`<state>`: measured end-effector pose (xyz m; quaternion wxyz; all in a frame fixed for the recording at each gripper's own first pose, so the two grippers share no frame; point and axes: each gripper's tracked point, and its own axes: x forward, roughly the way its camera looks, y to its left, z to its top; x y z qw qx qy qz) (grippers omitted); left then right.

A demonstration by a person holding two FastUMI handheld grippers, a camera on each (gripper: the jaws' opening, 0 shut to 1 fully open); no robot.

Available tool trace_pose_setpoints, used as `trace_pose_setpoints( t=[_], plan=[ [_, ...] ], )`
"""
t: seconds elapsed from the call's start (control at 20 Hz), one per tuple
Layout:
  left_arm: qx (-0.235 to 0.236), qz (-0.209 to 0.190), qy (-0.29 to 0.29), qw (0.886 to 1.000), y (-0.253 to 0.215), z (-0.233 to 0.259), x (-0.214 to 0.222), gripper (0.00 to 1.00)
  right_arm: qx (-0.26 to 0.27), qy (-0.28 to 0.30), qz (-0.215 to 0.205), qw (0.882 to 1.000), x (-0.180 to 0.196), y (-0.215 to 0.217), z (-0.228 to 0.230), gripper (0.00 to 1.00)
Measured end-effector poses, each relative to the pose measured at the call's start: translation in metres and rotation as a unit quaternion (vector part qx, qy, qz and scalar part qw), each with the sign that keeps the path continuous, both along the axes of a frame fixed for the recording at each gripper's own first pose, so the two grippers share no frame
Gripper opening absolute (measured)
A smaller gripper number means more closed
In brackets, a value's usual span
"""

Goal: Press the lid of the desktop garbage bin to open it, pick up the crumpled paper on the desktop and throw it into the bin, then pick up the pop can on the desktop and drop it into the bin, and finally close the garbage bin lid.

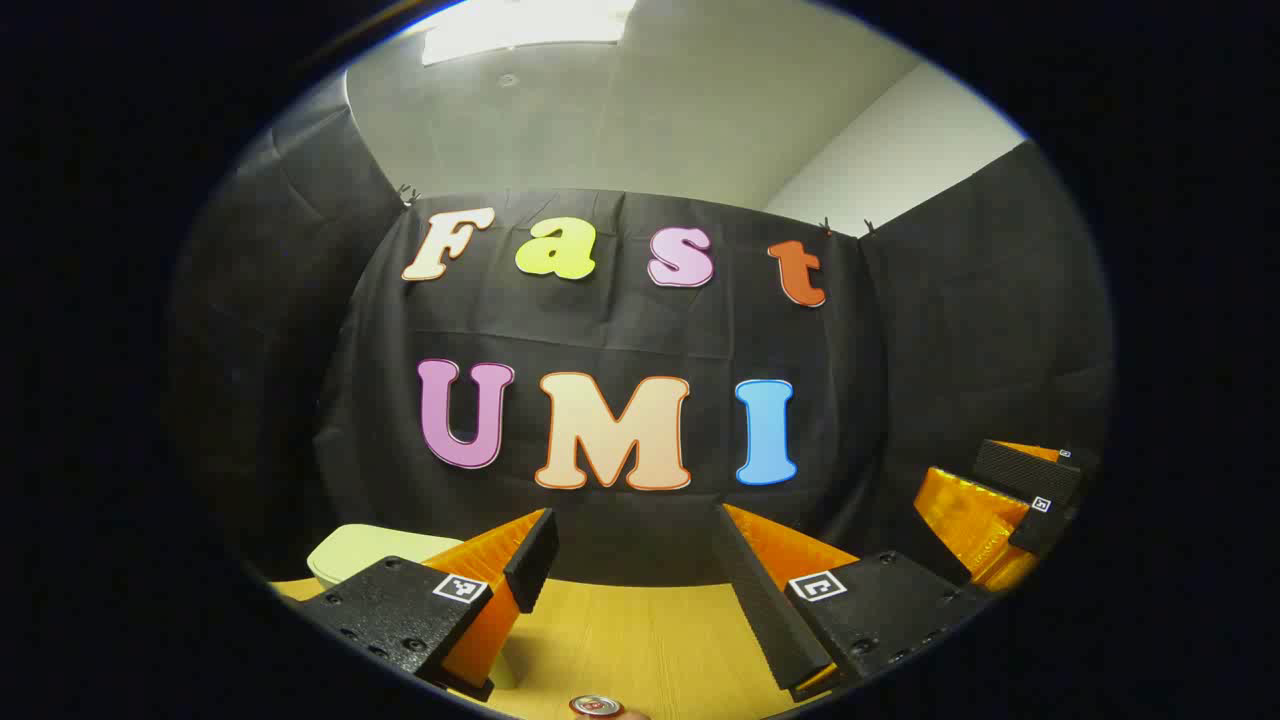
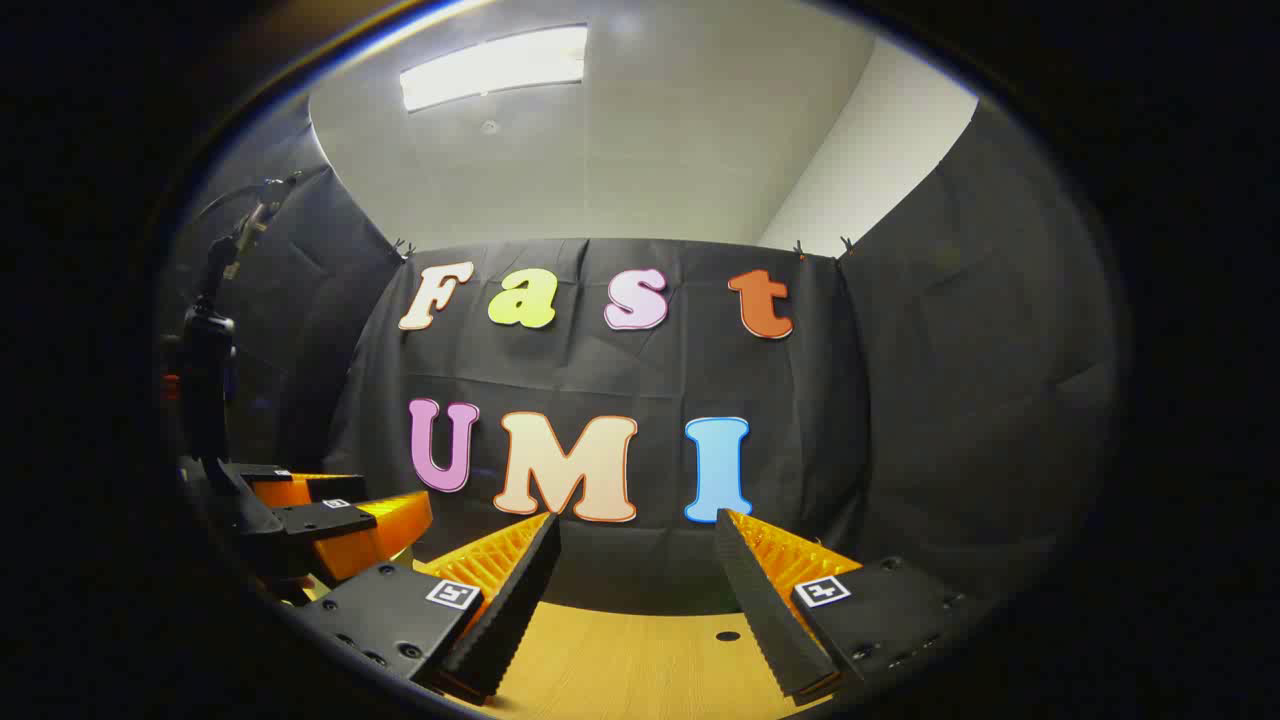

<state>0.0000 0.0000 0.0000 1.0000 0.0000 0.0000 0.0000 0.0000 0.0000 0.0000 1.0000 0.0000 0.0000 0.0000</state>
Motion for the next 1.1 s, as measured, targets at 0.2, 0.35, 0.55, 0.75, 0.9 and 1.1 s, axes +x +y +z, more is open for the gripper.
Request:
trace_pose_setpoints(
  t=[0.2,0.35,0.55,0.75,0.9,1.1],
  plan=[
    [0.000,0.002,0.011,1.000,0.003,-0.002,0.009,0.93,0.002,0.005,0.001,1.000,0.004,0.000,-0.002,0.99],
    [-0.001,0.001,0.005,1.000,0.002,0.003,0.014,0.93,-0.005,-0.002,0.002,1.000,0.007,-0.002,0.002,0.98],
    [0.000,-0.006,0.000,1.000,-0.003,0.003,0.017,0.93,0.000,-0.001,-0.003,1.000,0.012,-0.007,0.002,0.98],
    [-0.009,0.002,-0.004,1.000,0.001,0.004,0.019,0.93,-0.001,-0.004,-0.006,1.000,0.016,-0.009,0.003,0.99],
    [-0.012,0.010,-0.002,1.000,0.005,0.002,0.019,0.92,0.001,0.000,-0.006,1.000,0.015,-0.008,-0.002,0.99],
    [-0.005,0.015,-0.006,1.000,0.008,0.000,0.016,0.93,0.004,0.001,-0.003,1.000,0.014,-0.007,-0.005,0.98]
  ],
)
